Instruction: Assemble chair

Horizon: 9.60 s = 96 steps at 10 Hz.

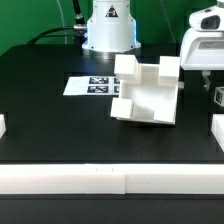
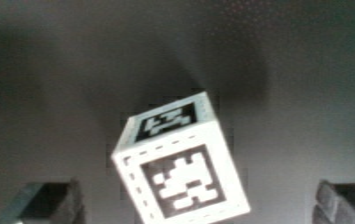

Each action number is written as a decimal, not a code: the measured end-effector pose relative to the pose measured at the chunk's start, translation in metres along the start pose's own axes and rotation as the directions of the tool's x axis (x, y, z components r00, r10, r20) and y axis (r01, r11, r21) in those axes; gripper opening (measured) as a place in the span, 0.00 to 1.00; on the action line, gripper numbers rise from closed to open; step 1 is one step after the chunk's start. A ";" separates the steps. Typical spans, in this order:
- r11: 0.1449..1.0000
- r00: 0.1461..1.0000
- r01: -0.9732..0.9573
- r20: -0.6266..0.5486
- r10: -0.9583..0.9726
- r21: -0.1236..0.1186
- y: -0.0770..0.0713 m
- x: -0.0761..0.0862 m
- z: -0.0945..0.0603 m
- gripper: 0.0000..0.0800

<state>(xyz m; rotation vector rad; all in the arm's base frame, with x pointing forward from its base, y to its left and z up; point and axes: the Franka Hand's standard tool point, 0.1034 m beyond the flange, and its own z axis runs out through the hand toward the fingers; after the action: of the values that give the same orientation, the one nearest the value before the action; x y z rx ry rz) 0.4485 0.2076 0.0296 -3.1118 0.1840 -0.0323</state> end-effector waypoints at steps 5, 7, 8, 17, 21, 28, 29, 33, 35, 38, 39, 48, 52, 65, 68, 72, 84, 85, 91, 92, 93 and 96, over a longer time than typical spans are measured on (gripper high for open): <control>0.997 0.999 0.049 0.005 -0.049 0.057 0.045 0.028 -0.087 0.81; 0.998 1.000 0.026 -0.009 -0.026 0.061 0.061 0.034 -0.095 0.81; 0.998 0.999 0.032 -0.006 -0.032 0.059 0.059 0.033 -0.093 0.81; 0.997 0.997 0.060 0.039 -0.061 0.041 0.127 0.078 -0.102 0.81; 0.999 0.998 0.047 0.051 -0.048 0.028 0.155 0.085 -0.094 0.81; 0.999 0.998 0.043 0.037 -0.043 0.017 0.173 0.109 -0.090 0.81; 0.999 0.999 0.044 0.032 -0.044 0.014 0.172 0.116 -0.088 0.81; 0.999 0.998 0.049 0.028 -0.049 0.000 0.171 0.128 -0.076 0.81; 0.996 0.996 0.084 0.028 -0.084 -0.004 0.173 0.133 -0.071 0.81; 0.994 0.993 0.113 0.043 -0.113 0.000 0.173 0.142 -0.079 0.81; 0.995 0.994 0.103 0.046 -0.103 0.005 0.168 0.142 -0.085 0.81; 0.999 0.999 0.046 0.025 -0.047 0.029 0.104 0.084 -0.098 0.81; 0.999 1.000 0.025 -0.007 -0.025 0.042 0.080 0.062 -0.095 0.81; 0.993 0.994 0.112 -0.020 -0.112 0.024 0.001 0.006 -0.039 0.81; 0.994 0.993 0.114 -0.010 -0.113 0.008 0.005 0.003 -0.019 0.81; 0.993 0.993 0.119 0.002 -0.119 -0.010 0.006 -0.002 0.007 0.81; 0.993 0.993 0.120 0.011 -0.120 -0.016 0.015 0.001 0.008 0.36; 0.992 0.992 0.124 0.029 -0.124 -0.014 0.017 0.003 -0.007 0.36; 0.982 0.979 0.188 0.073 -0.189 0.018 0.048 0.045 -0.095 0.36; 0.981 0.978 0.192 0.074 -0.193 0.018 0.046 0.044 -0.094 0.36; 0.982 0.979 0.189 0.074 -0.190 0.018 0.048 0.044 -0.094 0.36; 0.964 0.961 0.265 0.077 -0.267 0.026 0.062 0.059 -0.102 0.36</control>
Offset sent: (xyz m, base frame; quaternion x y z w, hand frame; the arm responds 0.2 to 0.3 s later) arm 0.0036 -0.0450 0.0782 0.0489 -0.0621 -0.0190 0.9967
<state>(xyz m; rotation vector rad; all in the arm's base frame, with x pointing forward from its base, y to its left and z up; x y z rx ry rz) 0.4972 0.1364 0.1314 -3.0897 -0.2364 0.0860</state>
